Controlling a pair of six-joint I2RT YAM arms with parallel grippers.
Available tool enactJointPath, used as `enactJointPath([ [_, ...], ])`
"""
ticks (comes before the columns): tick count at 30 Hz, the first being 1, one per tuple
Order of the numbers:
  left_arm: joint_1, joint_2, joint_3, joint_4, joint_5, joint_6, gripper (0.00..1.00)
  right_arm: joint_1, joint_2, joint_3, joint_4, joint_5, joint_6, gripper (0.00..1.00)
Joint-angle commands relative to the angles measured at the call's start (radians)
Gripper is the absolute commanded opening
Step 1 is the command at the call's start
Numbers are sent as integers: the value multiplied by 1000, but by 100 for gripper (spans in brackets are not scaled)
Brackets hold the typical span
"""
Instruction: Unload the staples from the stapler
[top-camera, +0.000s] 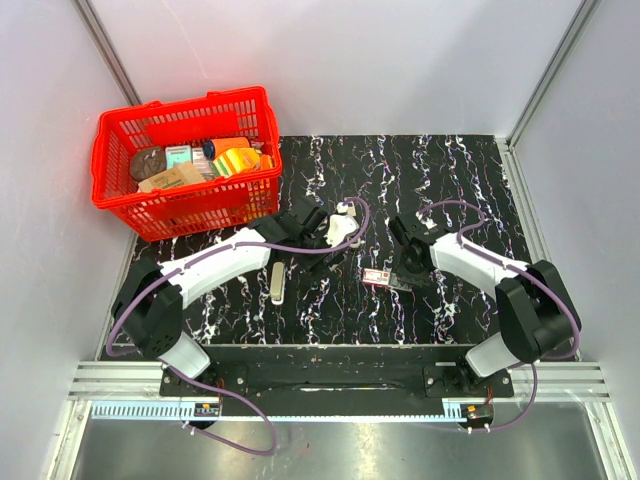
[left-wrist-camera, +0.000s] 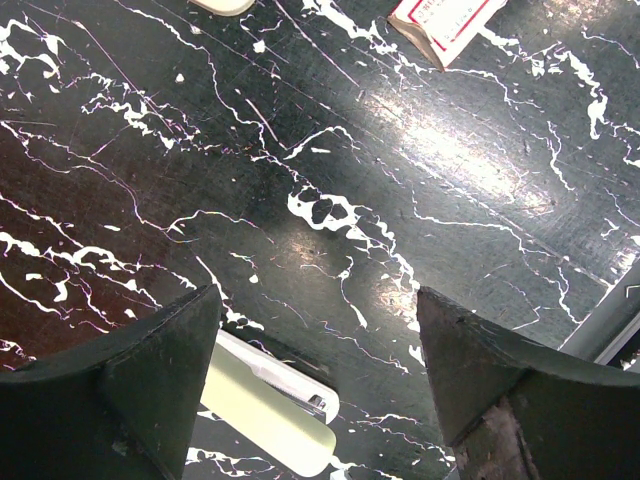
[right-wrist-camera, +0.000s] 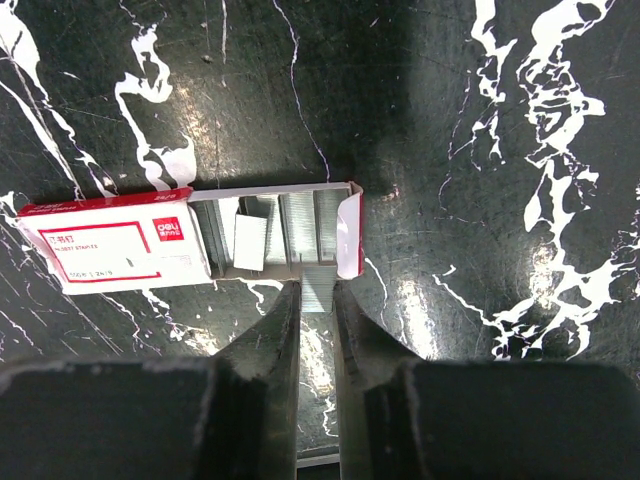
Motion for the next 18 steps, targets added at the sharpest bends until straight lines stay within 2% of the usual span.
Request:
enactJointPath([
  [1, -6, -42, 19, 15, -21, 11, 83, 2, 11, 38, 1, 34, -8, 14],
  [18, -7, -50, 20, 18, -37, 9, 83, 2, 16, 43, 1, 38, -11, 24],
])
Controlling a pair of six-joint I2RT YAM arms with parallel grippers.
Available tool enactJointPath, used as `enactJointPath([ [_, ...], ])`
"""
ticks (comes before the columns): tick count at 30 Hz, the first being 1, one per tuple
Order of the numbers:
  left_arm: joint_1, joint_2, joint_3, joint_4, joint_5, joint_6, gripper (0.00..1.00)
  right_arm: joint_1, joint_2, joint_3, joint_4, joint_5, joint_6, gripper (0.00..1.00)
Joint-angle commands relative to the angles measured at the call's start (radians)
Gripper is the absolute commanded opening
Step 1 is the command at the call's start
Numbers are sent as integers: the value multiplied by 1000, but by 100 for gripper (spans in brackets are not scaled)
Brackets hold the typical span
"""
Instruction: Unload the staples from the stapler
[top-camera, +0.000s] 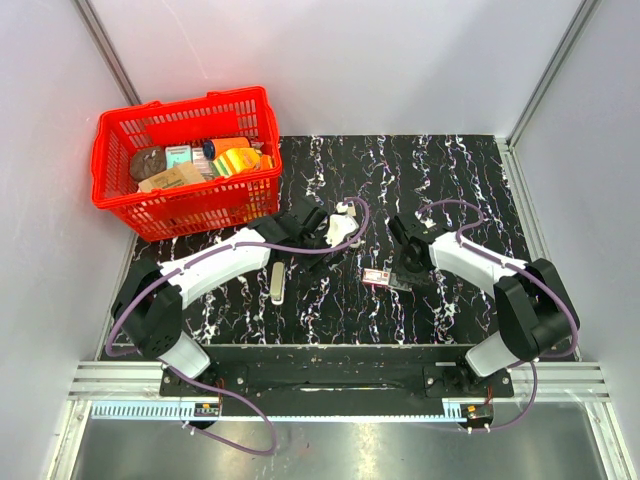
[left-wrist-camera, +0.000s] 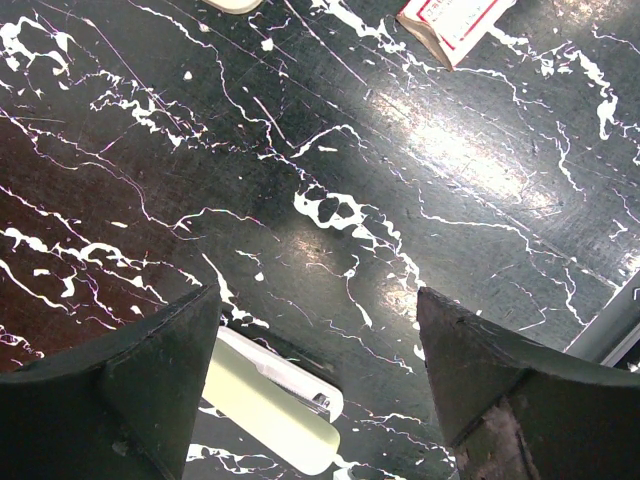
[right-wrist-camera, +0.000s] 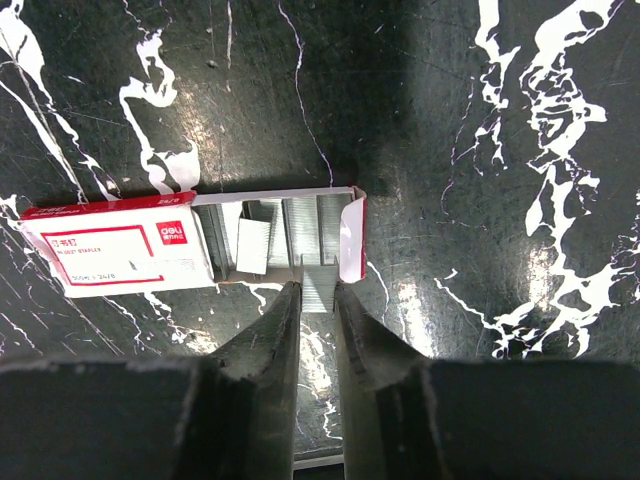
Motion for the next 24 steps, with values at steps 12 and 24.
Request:
enactJointPath([
  [12, -12, -57, 20, 22, -25, 15, 84, 4, 19, 38, -2, 39, -6, 27],
  [24, -15, -59, 20, 12, -26, 18, 84, 2, -1, 51, -19, 56, -7, 28],
])
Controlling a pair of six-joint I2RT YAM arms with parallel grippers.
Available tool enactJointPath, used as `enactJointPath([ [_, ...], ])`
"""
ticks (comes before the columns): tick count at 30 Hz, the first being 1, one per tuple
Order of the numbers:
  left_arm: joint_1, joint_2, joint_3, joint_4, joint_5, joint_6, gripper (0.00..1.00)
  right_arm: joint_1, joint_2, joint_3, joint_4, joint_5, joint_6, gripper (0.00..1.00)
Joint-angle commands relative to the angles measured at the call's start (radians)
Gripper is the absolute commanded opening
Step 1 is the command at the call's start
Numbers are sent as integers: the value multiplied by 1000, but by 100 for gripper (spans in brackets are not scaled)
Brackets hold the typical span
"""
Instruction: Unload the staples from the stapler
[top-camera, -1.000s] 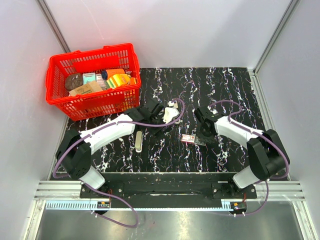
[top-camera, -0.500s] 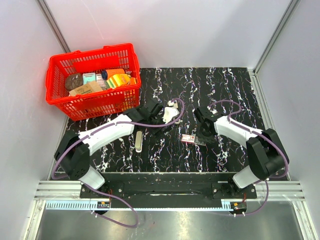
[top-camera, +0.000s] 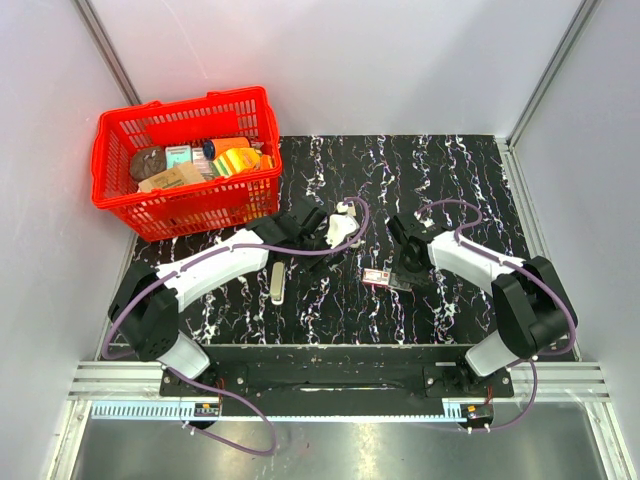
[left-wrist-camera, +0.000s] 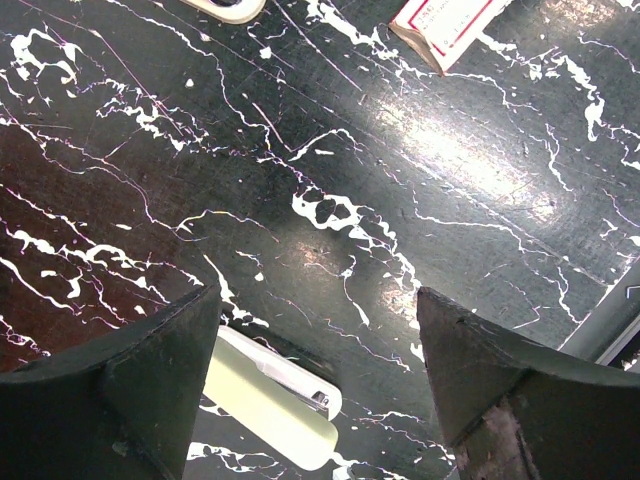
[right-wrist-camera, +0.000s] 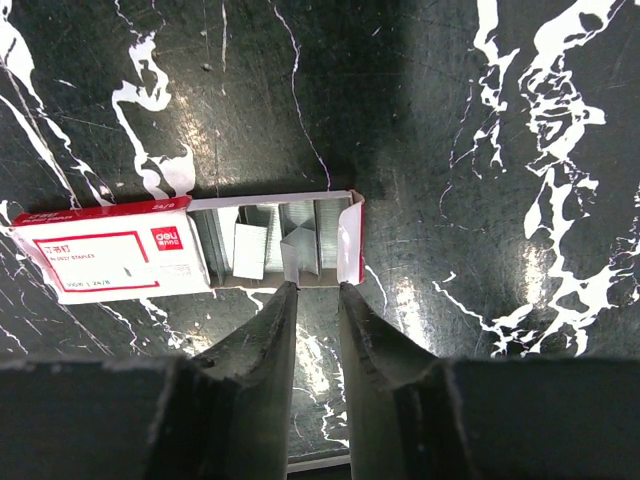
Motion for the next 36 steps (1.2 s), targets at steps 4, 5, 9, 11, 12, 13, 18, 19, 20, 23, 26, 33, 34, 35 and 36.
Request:
enactJointPath([
  [4, -6, -39, 23, 14, -24, 19, 84, 4, -40, 48, -27, 78, -10, 25],
  [5, -6, -37, 22, 14, -24, 19, 84, 4, -38, 48, -29, 84, -11, 24],
  [9, -8, -28, 20, 14, -36, 20, 84, 2, -43, 52, -30, 112, -11, 19],
  [11, -8, -14, 22, 19, -46, 26, 83, 2, -55, 60, -38, 135, -13, 18],
  [12, -8, -7, 17, 23, -49, 31, 83, -1, -66, 60, -41, 147, -13, 18],
  [13, -8, -1, 13, 31, -53, 36, 82, -4, -78, 58, -43, 150, -11, 18],
  [18, -20, 65, -4, 80, -64, 75, 80, -90, -142, 0, -1, 77, -8, 18],
  [19, -23, 84, -3, 92, -70, 86, 80, -110, -151, -24, 15, 54, -7, 18],
  [20, -26, 111, 5, 98, -75, 94, 79, -133, -161, -46, 37, 30, -4, 18],
  [23, -37, 188, 43, 120, -78, 115, 74, -177, -173, -112, 89, -26, 16, 18],
  [26, -48, 260, 84, 141, -79, 134, 71, -199, -167, -150, 147, -72, 39, 20],
  [33, -69, 360, 152, 167, -78, 158, 61, -239, -118, -187, 221, -167, 62, 21],
  [34, -72, 369, 158, 173, -76, 161, 60, -243, -115, -195, 230, -176, 64, 22],
  [35, -72, 377, 161, 177, -76, 163, 60, -248, -115, -199, 240, -184, 67, 22],
  [36, -75, 384, 170, 177, -79, 164, 60, -250, -115, -204, 246, -187, 67, 22],
])
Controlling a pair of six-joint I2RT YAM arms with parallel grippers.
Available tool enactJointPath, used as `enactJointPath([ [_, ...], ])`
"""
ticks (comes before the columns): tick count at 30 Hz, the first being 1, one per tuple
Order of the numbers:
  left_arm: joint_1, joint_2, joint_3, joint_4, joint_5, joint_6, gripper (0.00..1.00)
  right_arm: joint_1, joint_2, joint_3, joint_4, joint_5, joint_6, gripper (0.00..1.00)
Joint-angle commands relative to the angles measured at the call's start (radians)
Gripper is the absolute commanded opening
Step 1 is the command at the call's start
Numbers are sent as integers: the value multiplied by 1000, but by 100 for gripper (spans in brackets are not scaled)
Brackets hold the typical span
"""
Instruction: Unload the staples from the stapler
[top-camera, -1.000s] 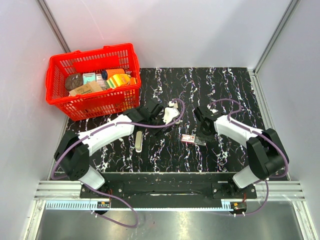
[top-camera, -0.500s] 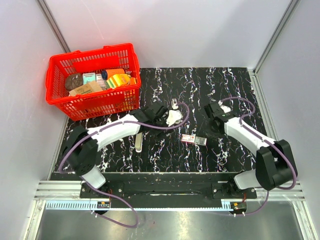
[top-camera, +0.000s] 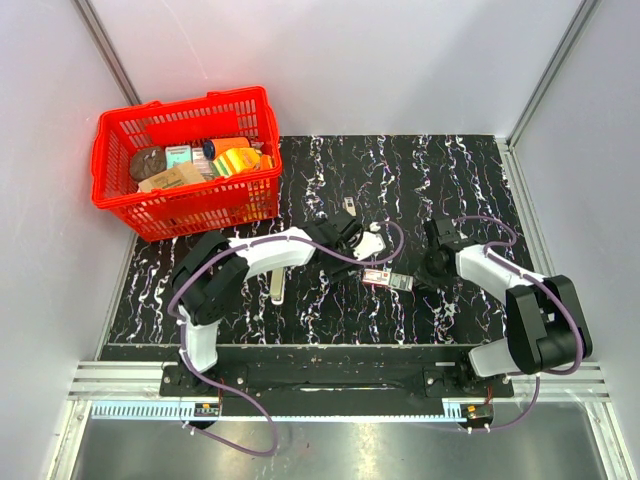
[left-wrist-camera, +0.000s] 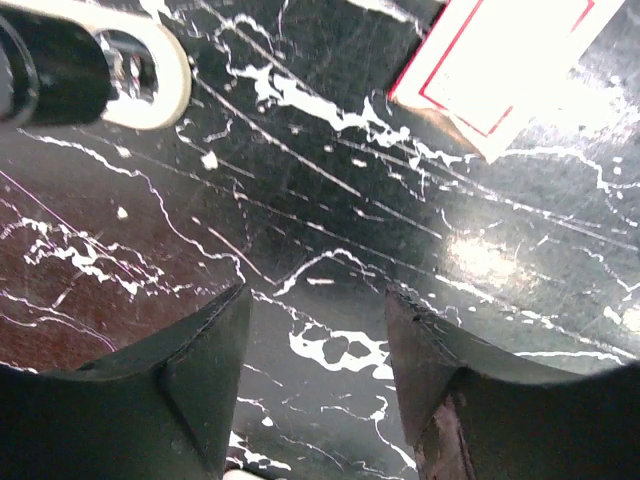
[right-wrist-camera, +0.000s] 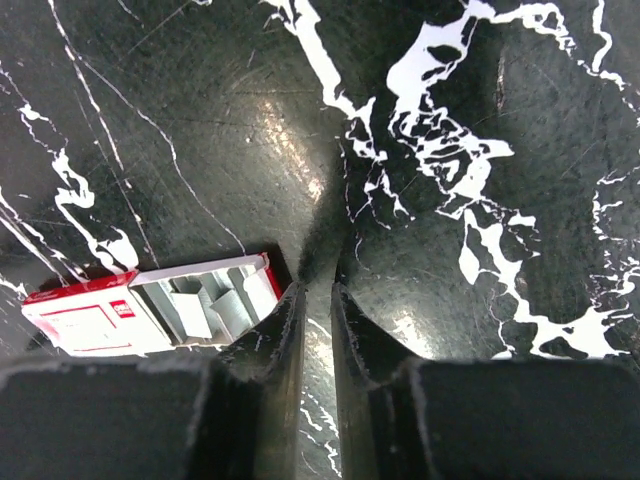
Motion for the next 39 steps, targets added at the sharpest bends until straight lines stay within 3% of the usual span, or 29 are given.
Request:
enactJointPath([
  [1, -12, 32, 67, 56, -15, 28, 60, -19, 6, -25, 76, -63, 26, 22],
  [20, -41, 123, 124, 67, -27, 29, 58, -28, 33, -30, 116, -110, 11, 19],
  [39, -61, 113, 135, 71, -21, 11, 57, 13, 90, -13, 173, -169, 9, 18],
])
